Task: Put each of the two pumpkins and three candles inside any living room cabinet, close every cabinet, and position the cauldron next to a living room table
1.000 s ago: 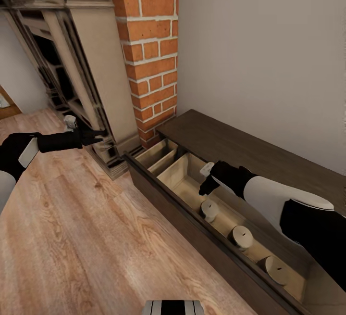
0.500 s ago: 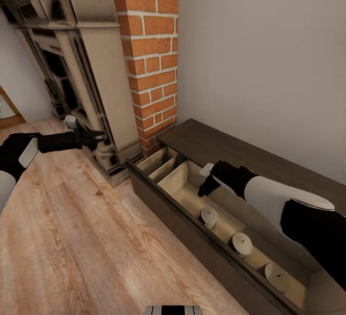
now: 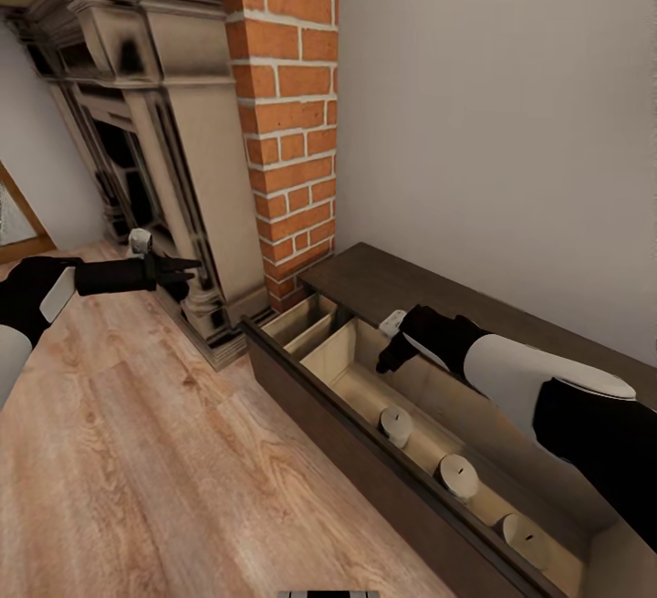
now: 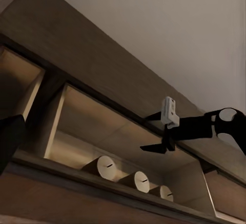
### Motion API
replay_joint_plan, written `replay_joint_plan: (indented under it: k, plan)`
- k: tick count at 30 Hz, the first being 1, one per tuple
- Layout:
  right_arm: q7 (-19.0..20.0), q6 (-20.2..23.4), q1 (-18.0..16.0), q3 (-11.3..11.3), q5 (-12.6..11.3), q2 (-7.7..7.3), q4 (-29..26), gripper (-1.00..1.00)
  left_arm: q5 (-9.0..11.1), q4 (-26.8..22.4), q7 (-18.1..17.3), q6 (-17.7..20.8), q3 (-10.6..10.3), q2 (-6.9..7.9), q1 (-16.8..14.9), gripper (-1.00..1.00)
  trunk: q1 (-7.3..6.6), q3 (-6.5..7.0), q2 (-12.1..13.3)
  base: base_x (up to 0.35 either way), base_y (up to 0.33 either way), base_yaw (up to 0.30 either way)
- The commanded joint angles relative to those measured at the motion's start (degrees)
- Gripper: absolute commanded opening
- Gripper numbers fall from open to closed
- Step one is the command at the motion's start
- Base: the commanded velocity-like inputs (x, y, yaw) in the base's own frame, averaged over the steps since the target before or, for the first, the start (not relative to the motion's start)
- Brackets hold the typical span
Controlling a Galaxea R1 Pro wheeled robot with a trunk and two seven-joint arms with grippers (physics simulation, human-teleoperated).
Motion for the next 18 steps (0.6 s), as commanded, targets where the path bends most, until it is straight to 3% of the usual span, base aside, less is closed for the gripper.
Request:
replay_joint_plan:
  k: [1, 18]
  plan:
    - [0.2, 0.1, -0.1, 0.2, 0.2, -0.05, -0.1, 1.0, 0.3, 0.2, -0.1, 0.5, -0.3, 0.04, 0.0, 1.0, -0.03, 0.17, 0.0, 0.0, 0.0, 0.0]
    - [0.2, 0.2, -0.1, 0.2, 0.1, -0.05, -0.1, 1.0, 0.2, 0.5, 0.0, 0.5, -0.3, 0.02, 0.1, 1.0, -0.47, 3.94, 0.2, 0.0, 0.0, 0.0]
